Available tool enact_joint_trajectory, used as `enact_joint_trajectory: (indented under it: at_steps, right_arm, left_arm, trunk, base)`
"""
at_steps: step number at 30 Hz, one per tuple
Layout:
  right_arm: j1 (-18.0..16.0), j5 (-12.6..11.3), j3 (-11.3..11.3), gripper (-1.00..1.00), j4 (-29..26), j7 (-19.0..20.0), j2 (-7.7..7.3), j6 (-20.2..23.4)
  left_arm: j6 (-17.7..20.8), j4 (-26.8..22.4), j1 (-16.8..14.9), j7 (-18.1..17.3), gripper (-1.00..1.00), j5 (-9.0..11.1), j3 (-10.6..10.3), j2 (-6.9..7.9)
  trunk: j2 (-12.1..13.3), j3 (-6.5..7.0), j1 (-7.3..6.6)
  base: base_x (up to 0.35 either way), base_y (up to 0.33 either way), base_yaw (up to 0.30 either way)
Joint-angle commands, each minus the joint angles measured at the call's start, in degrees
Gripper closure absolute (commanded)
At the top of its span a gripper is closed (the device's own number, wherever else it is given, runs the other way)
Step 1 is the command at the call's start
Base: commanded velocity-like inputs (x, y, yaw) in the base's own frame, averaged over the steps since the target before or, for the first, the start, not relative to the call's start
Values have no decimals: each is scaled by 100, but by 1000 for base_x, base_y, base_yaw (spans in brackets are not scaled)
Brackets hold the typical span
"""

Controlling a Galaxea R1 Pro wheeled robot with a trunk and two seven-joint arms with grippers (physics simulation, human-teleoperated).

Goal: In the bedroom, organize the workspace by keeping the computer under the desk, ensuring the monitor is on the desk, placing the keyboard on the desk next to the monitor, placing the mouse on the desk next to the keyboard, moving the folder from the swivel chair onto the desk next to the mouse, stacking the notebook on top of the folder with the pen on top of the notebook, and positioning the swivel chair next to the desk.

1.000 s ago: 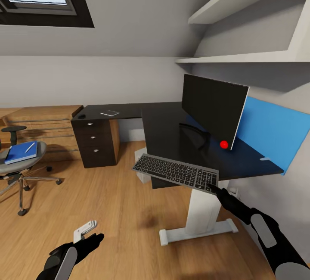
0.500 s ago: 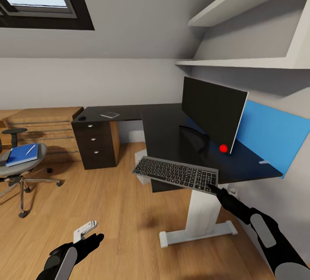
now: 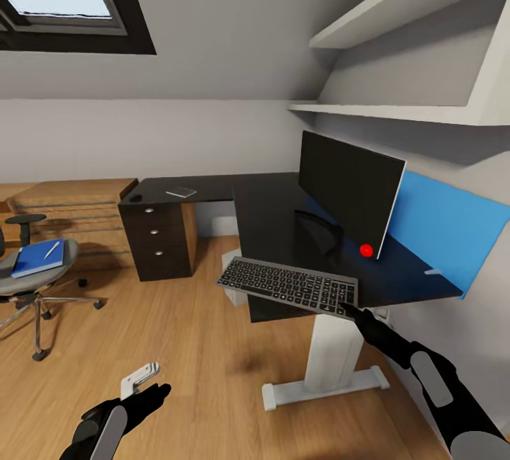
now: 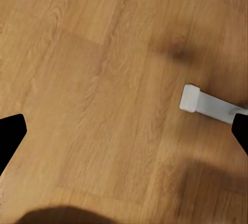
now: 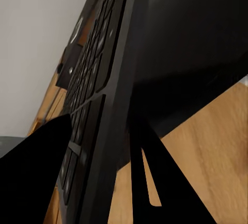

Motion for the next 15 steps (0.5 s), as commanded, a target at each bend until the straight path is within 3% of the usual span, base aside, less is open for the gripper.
enact_joint_trajectory:
  at_steps: [1,11,14,15]
  right_arm:
    - [-4,-27,-13,100,1,4,10,41]
    - [0,-10,53,100,-7,10,99,41]
    - [3,-9,284,100,-28,497,105,41]
    - [3,-9,389,100,-28,959,105,41]
  left_arm:
    - [21,-8,-3,46,-100,61,-1,1]
    - [21,-8,-3,53,-100,58,2,1]
    - [22,-8,-3,47,-100,58,12,7]
    - [27,-8,-3,46,-100,58,9,9]
  trunk:
    - [39,13,-23]
    - [440,192,-243]
    - [480,210,-265]
    - [480,210,-265]
  base:
    - [0,0,0]
    - [0,0,0]
    - [0,0,0]
    - [0,0,0]
